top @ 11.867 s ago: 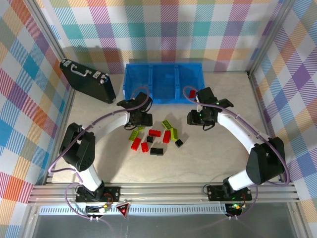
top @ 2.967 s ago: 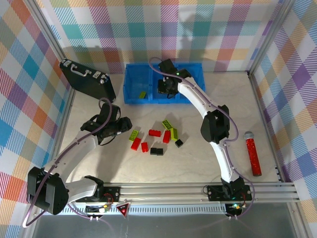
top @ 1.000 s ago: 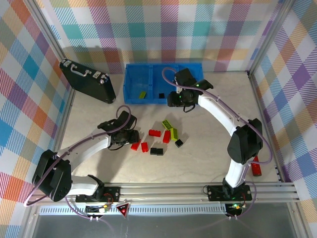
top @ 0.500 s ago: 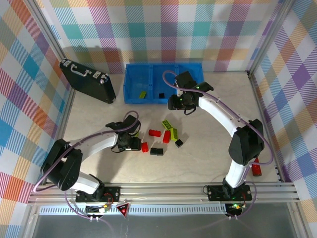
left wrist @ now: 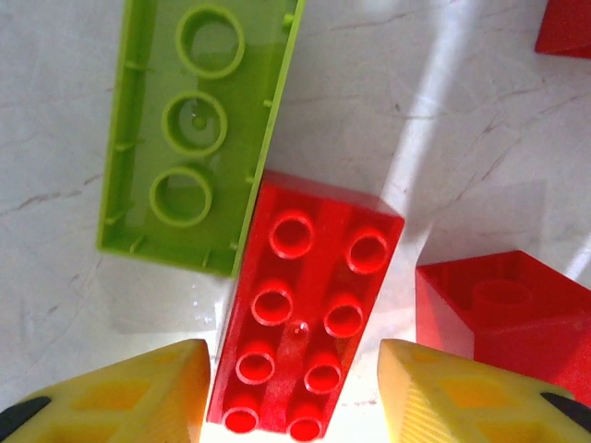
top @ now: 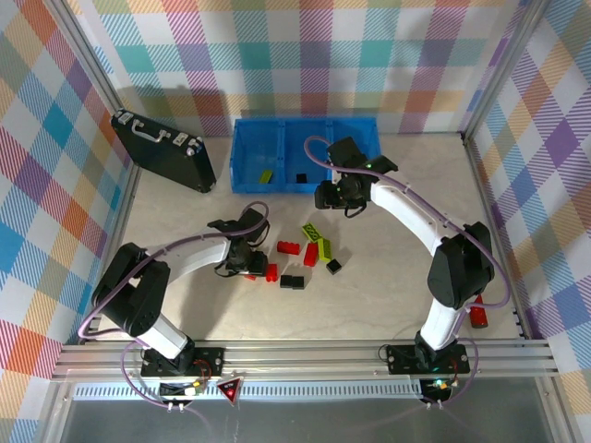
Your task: Sort the legos into containers by color
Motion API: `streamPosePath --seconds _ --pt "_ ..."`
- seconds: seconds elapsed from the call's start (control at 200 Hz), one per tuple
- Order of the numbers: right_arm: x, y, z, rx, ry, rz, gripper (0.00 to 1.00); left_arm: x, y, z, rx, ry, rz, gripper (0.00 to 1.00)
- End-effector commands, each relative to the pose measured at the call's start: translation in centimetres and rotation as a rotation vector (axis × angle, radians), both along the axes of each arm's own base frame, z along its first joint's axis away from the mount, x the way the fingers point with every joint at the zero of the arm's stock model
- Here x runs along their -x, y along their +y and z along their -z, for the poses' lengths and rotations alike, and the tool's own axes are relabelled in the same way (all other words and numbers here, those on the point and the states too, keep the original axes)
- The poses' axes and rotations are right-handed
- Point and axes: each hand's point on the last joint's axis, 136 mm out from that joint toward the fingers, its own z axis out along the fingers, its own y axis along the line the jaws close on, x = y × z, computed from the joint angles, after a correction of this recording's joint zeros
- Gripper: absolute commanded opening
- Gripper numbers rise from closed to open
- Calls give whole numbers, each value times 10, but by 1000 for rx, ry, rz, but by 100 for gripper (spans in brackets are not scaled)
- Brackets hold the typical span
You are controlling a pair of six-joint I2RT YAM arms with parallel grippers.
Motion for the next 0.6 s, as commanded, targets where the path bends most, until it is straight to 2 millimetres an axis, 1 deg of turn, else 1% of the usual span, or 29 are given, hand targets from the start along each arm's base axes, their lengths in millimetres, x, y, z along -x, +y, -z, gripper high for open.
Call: streamPosePath --seconds 0.0,0.145,0.24,0.435,0.595 --pt "7 -2 -12 -30 -8 10 53 -3 -5 -1 -10 2 31 49" --pt "8 -3 -12 -27 -7 11 53 -7 -9 1 -6 7 32 46" --pt "7 -3 -11 -32 -6 15 53 -7 -10 4 -9 17 33 42" --pt "8 0 -10 -46 6 14 53 -9 -13 3 -1 13 31 34" --pt "7 1 -9 -47 6 14 53 -9 -12 4 -8 14 27 30"
